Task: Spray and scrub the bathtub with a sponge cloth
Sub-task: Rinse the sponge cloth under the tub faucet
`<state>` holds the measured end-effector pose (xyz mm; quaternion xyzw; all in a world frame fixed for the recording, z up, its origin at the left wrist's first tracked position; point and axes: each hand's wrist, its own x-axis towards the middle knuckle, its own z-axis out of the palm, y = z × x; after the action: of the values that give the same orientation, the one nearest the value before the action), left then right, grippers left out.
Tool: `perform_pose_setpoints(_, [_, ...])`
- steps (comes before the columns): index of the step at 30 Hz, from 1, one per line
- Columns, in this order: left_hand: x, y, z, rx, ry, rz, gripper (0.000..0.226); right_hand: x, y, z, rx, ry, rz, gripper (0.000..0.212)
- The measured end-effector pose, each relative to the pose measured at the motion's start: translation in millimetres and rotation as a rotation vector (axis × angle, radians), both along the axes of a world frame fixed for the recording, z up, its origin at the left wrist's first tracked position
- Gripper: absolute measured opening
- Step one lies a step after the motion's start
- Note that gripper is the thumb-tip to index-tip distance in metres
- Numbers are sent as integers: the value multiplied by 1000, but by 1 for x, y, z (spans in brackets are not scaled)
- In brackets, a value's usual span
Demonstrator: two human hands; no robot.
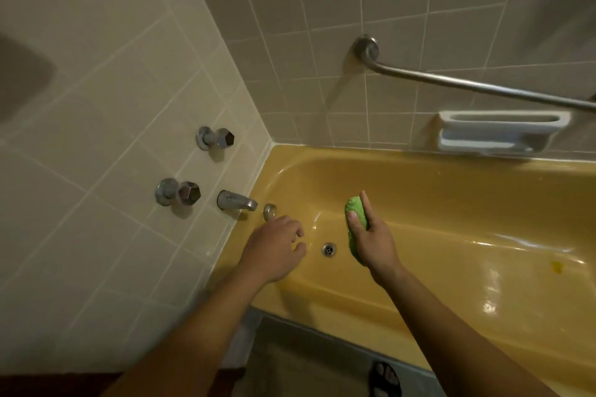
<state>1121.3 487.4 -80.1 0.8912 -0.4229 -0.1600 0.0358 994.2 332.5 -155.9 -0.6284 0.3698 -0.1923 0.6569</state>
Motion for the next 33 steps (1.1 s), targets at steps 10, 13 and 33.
perform_pose_setpoints(10, [191, -51, -17, 206, -179, -12, 42, 137, -17, -49, 71, 57, 126, 57])
perform_pose_setpoints(13, [252, -54, -21, 295, -289, -22, 51, 165, -10, -67, 80, 101, 147, 56])
perform_pose_setpoints(33, [428, -77, -62, -192, -341, -312, 11, 304, 50, -132, 236, 145, -33, 57])
